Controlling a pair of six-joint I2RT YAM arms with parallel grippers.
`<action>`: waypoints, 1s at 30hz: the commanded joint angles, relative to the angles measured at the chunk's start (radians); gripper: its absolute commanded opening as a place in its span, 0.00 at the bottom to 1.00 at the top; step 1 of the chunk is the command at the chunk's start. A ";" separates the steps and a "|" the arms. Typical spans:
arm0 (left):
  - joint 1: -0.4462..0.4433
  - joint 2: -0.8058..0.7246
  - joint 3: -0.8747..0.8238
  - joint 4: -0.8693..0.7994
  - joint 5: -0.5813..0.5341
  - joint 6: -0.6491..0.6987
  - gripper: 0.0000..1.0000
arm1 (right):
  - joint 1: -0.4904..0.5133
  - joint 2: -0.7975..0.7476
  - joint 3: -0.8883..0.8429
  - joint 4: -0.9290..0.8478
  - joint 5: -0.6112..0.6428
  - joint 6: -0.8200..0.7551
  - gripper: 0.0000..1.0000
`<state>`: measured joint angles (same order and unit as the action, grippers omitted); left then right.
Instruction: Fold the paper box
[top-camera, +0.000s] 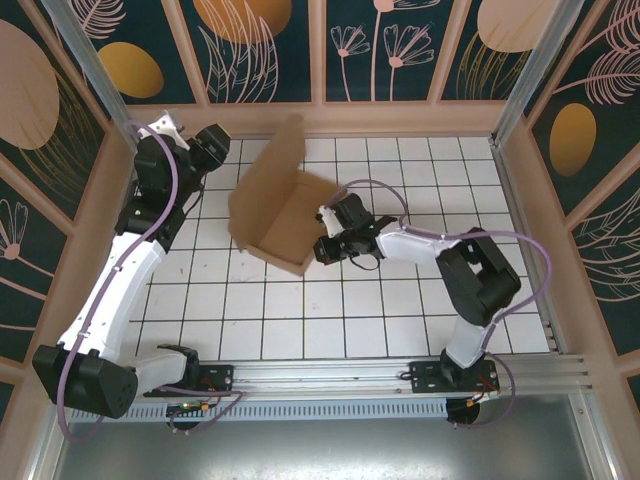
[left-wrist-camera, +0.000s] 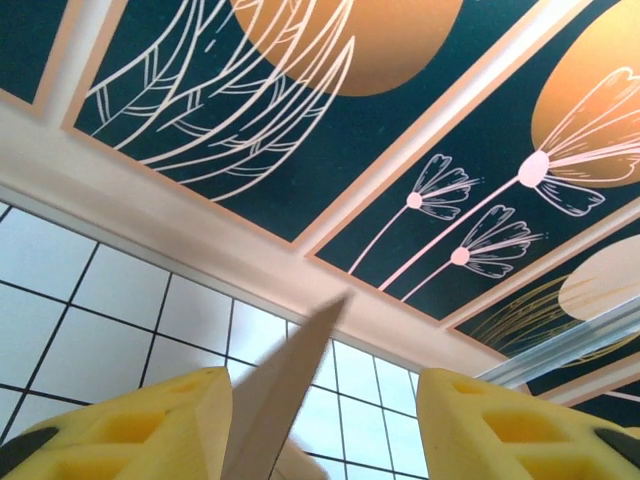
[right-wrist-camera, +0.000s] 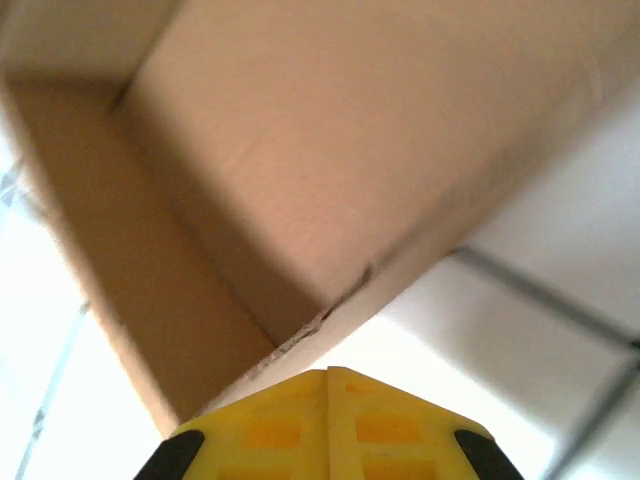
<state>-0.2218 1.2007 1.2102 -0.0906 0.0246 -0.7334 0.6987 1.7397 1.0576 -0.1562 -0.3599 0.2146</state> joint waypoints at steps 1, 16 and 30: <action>-0.003 -0.033 -0.032 0.006 -0.055 0.022 0.52 | -0.089 -0.049 0.051 0.038 0.146 -0.040 0.21; -0.002 -0.161 -0.278 -0.126 -0.273 -0.078 0.59 | -0.137 0.285 0.393 -0.067 0.354 -0.293 0.72; -0.003 -0.183 -0.393 -0.134 -0.255 -0.118 0.59 | -0.134 0.359 0.385 -0.112 0.386 -0.294 0.39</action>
<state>-0.2218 1.0336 0.8391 -0.2134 -0.2214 -0.8433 0.5591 2.0563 1.4136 -0.2348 0.0093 -0.0734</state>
